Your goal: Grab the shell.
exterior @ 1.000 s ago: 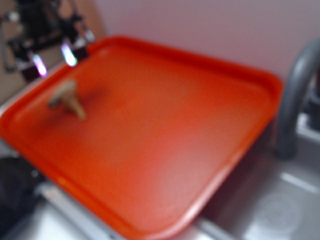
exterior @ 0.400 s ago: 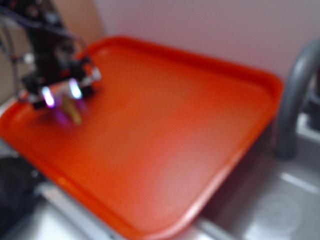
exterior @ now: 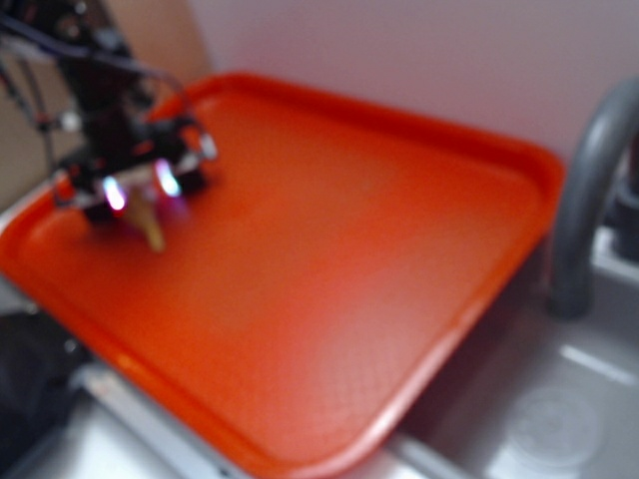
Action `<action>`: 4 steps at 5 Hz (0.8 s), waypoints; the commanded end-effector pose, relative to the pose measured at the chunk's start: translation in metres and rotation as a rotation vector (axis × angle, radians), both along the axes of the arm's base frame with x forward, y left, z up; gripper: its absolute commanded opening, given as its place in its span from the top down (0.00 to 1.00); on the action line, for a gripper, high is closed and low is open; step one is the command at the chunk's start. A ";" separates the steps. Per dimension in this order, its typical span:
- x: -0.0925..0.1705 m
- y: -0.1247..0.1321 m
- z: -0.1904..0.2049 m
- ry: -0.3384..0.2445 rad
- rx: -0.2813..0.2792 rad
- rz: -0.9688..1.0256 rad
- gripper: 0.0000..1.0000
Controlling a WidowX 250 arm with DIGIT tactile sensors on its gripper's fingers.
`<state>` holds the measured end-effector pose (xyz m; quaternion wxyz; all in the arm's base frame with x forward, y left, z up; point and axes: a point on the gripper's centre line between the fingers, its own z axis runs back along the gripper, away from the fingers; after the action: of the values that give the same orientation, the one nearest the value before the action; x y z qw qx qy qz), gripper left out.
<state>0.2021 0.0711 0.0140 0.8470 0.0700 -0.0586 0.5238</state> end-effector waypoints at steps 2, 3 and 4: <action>-0.016 0.001 0.003 0.011 -0.005 -0.009 1.00; -0.003 -0.001 0.035 -0.048 -0.030 0.014 1.00; 0.015 -0.005 0.080 -0.110 -0.103 0.054 1.00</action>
<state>0.2236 0.0537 0.0820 0.8365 0.0069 -0.0536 0.5453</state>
